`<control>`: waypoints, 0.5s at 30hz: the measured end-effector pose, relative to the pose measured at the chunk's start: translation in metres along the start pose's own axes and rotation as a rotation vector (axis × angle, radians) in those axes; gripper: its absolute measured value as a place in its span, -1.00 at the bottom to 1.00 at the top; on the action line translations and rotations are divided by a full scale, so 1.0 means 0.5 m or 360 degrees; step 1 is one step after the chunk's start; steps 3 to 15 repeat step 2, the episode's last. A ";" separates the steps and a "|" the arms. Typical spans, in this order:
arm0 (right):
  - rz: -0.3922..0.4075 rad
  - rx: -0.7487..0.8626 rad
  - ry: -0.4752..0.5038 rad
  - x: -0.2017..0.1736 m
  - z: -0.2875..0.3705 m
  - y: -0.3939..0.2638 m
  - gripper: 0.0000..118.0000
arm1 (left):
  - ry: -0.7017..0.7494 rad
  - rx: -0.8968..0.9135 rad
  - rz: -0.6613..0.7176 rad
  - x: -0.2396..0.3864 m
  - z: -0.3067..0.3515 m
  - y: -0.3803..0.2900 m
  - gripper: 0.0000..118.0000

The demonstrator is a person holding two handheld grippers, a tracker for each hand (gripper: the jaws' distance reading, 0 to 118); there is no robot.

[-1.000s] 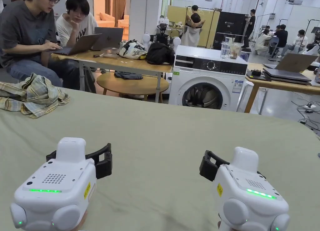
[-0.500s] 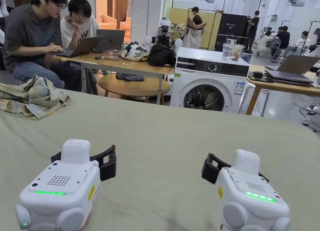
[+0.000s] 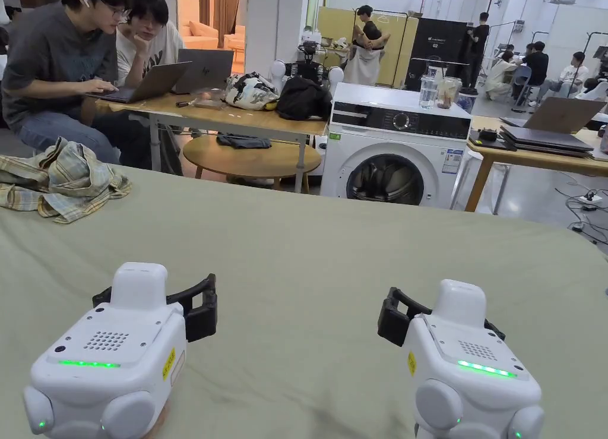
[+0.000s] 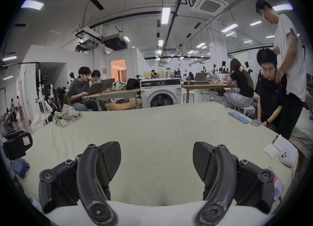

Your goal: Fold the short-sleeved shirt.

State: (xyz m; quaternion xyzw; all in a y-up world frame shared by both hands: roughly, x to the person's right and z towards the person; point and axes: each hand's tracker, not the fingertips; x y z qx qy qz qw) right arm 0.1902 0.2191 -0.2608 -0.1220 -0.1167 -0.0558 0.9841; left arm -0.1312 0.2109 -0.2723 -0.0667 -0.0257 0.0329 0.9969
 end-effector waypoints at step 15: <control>-0.0028 -0.0037 0.0010 0.006 -0.007 0.003 0.51 | -0.0001 0.0002 -0.0001 0.001 -0.001 0.000 0.38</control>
